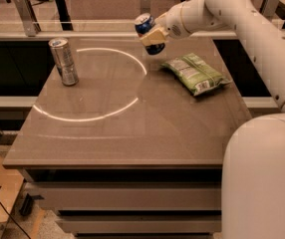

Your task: Knock pepsi can over

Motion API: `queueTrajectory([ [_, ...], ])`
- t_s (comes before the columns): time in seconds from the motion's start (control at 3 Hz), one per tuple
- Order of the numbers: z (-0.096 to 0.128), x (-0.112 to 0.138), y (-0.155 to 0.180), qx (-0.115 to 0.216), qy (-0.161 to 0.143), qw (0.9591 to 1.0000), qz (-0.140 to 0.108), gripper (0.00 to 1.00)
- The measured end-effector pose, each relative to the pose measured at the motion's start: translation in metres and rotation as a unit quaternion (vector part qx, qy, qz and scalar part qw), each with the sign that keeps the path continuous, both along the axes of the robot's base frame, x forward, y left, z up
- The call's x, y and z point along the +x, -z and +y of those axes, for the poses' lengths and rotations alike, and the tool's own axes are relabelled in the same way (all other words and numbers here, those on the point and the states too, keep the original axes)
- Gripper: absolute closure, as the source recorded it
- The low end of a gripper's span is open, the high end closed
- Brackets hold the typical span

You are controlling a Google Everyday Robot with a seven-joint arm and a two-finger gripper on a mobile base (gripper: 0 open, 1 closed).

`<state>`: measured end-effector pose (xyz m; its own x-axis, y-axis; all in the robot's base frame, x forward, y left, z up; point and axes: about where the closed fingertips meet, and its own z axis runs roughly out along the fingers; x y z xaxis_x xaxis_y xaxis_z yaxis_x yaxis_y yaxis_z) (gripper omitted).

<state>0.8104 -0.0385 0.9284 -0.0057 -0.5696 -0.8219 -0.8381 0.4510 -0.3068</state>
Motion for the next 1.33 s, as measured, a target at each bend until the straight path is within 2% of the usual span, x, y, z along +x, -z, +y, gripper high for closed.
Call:
queueTrajectory([
  [0.33,-0.007,-0.024,0.016,-0.113,-0.037,0.9929,-0.002,0.6],
  [0.67,-0.002,-0.04,0.033,-0.205,-0.075,0.9756,-0.019,0.36],
  [1.0,0.014,-0.051,0.046,-0.252,-0.114,0.9605,-0.033,0.13],
  [1.33,0.042,-0.067,0.063,-0.282,-0.16,0.9448,-0.048,0.0],
])
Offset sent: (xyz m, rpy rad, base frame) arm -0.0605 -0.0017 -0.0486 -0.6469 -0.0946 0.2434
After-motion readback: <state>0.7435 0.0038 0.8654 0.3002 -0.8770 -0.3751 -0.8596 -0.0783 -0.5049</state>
